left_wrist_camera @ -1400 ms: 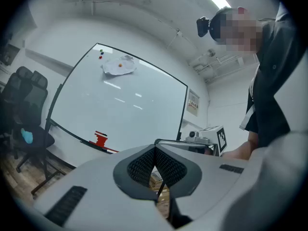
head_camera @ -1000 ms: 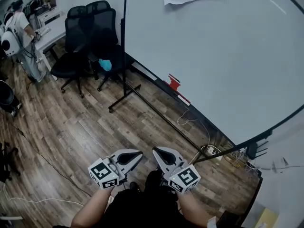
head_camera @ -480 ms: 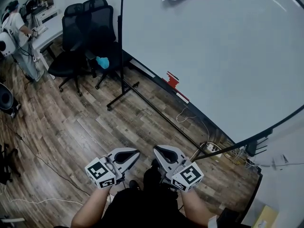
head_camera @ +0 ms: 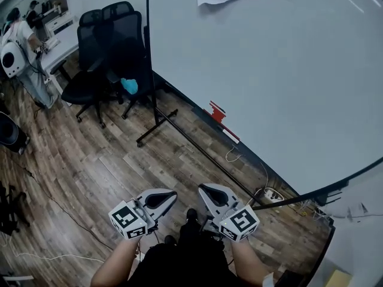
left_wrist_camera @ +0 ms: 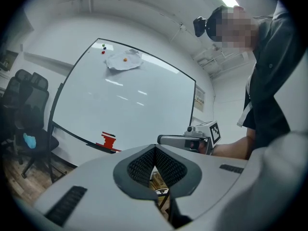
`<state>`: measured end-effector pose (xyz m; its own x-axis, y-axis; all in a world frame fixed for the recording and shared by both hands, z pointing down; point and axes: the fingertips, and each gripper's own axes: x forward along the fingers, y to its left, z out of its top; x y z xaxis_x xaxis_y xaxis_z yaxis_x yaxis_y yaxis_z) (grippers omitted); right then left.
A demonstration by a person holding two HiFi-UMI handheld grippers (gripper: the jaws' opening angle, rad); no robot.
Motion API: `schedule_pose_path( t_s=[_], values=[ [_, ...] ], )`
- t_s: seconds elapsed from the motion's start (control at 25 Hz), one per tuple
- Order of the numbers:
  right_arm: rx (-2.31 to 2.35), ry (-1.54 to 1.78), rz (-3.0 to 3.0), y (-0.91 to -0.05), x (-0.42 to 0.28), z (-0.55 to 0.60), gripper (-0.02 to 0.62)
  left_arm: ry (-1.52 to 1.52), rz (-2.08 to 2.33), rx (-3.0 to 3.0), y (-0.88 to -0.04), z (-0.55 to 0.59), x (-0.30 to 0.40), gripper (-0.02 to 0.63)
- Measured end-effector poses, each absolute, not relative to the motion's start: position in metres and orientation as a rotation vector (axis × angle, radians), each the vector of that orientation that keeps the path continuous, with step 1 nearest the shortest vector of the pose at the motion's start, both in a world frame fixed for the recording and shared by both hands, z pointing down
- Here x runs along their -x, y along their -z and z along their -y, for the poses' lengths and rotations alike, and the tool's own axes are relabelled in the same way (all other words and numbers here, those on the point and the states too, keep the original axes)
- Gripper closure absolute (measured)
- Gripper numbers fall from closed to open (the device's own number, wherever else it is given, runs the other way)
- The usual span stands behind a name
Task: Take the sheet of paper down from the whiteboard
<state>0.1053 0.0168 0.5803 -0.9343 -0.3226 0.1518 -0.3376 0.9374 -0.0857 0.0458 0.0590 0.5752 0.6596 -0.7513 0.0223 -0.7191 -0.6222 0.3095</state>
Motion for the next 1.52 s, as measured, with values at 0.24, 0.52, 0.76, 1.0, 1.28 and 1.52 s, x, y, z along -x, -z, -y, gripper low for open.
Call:
schedule_pose_path(
  t_s=[0.24, 0.52, 0.76, 1.0, 1.28, 1.52],
  values=[
    [-0.513, -0.133, 2.998, -0.563, -0.099, 0.052, 0.574, 0.087, 1.231, -2.569, -0.568, -0.002, -0.029, 0.600],
    [-0.451, -0.108, 3.028, -0.553, -0.105, 0.135, 0.574, 0.027, 1.380, -2.554, -0.542, 0.071, -0.028, 0.600],
    [-0.369, -0.068, 3.060, -0.552, -0.077, 0.187, 0.574, -0.010, 1.460, -2.500, -0.550, 0.102, -0.001, 0.600],
    [-0.426, -0.086, 3.015, -0.567, -0.057, 0.216, 0.574, 0.004, 1.418, -2.493, -0.565, 0.136, 0.032, 0.600],
    [-0.649, -0.099, 2.959, -0.562, -0.001, 0.255, 0.574, 0.033, 1.188, -2.621, -0.568, 0.191, 0.091, 0.599],
    [-0.822, -0.033, 2.870, -0.551, 0.042, 0.277, 0.574, 0.044, 1.021, -2.714, -0.567, 0.237, 0.146, 0.600]
  ],
)
